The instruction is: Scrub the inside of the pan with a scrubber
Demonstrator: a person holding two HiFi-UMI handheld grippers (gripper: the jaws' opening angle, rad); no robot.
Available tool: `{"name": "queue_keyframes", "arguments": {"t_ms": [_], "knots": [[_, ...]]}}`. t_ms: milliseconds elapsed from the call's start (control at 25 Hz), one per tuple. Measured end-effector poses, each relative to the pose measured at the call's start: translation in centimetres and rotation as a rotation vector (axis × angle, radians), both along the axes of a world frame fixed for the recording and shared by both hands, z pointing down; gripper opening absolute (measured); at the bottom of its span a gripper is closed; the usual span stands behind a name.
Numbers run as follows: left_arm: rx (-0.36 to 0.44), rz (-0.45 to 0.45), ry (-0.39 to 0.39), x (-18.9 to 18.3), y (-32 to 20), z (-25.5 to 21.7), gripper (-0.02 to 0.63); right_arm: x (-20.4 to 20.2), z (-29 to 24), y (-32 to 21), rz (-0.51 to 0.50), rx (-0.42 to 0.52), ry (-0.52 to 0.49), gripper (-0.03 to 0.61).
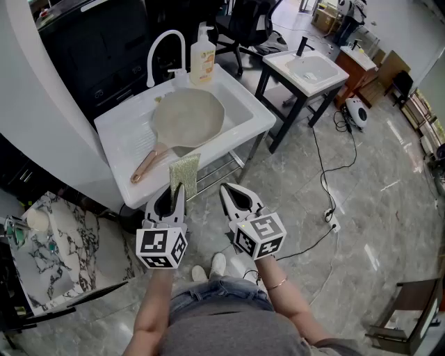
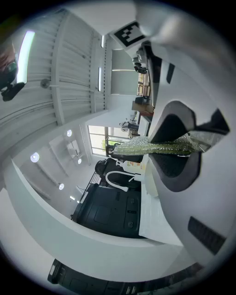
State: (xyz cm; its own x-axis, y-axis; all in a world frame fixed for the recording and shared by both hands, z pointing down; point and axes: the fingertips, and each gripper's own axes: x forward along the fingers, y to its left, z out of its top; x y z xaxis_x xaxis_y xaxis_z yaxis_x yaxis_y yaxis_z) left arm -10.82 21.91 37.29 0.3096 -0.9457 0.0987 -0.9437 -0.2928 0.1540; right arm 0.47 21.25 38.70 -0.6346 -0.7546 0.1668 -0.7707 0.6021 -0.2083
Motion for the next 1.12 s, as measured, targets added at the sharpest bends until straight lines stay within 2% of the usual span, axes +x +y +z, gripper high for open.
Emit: {"name": "queue_keyframes", "arguments": {"t_ms": [200, 480, 720, 1120], "knots": [[-0.014, 0.003, -0.008, 0.7, 0.0, 0.5, 0.066, 0.5, 0.3, -0.3, 0.000, -0.014, -0.004, 0.009], [-0.046, -0.022, -0.008, 0.8, -0.8, 0.7, 0.066, 2.8, 0.8, -1.4, 0.029, -0.034, 0.038, 0.011], [-0.022, -0.054, -0.031, 0.6, -1.6, -0.8, 0.064, 4.2, 0.4, -2.2, 0.039, -0.023, 0.041, 0.011], [-0.030, -0.050, -0.074, -0.7, -5.8, -0.9, 0.066, 4.5, 1.3, -5.6, 0.079, -0.057, 0.009, 0.011]]}}
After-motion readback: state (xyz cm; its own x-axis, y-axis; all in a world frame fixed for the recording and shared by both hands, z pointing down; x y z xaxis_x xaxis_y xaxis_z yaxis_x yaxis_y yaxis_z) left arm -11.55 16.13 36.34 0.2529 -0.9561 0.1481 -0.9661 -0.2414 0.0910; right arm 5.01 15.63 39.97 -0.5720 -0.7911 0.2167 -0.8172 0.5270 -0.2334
